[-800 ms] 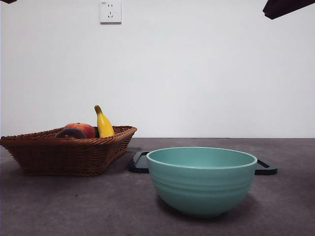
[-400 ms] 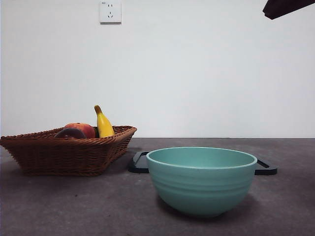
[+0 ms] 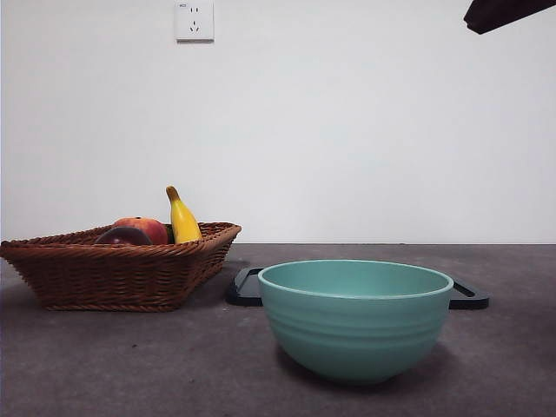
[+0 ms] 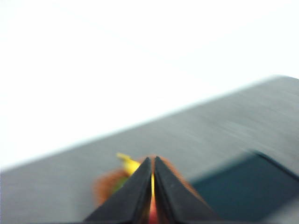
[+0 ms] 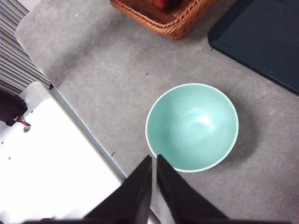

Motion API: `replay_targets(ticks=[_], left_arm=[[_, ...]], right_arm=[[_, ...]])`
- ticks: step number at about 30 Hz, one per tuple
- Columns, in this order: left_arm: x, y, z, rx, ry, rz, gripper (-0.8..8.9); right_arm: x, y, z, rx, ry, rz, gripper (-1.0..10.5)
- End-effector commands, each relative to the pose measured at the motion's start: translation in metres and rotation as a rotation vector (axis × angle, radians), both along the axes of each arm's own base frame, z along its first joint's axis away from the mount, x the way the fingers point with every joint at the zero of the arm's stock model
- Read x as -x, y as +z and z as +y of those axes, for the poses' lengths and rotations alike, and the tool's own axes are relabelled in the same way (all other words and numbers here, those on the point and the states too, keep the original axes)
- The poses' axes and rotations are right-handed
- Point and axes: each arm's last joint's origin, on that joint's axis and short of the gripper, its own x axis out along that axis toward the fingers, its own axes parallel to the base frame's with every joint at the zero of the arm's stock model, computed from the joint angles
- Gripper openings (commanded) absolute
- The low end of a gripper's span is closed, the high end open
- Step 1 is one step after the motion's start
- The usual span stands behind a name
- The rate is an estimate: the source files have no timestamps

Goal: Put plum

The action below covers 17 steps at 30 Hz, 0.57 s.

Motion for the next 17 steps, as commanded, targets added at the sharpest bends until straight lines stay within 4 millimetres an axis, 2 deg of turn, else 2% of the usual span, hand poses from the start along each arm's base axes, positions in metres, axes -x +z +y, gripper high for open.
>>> replay_targets(ticks=[1,5,17], left_arm=[[0.005,-0.011,0.007,-0.009,0.123,-0.078,0.07],[0.01,-0.045,0.014,-0.005,0.245,-0.124,0.07],[0.012,-0.15,0.019,0.003,0.297,-0.111,0.07]], right_arm=[[-0.001,0.006,0.001,-0.01,0.01,-0.026,0.1],[-0.001,0.006,0.001,-0.01,0.01,-0.026,0.1],[-0.001,0.006,0.001,-0.012,0.01,-0.028,0.1]])
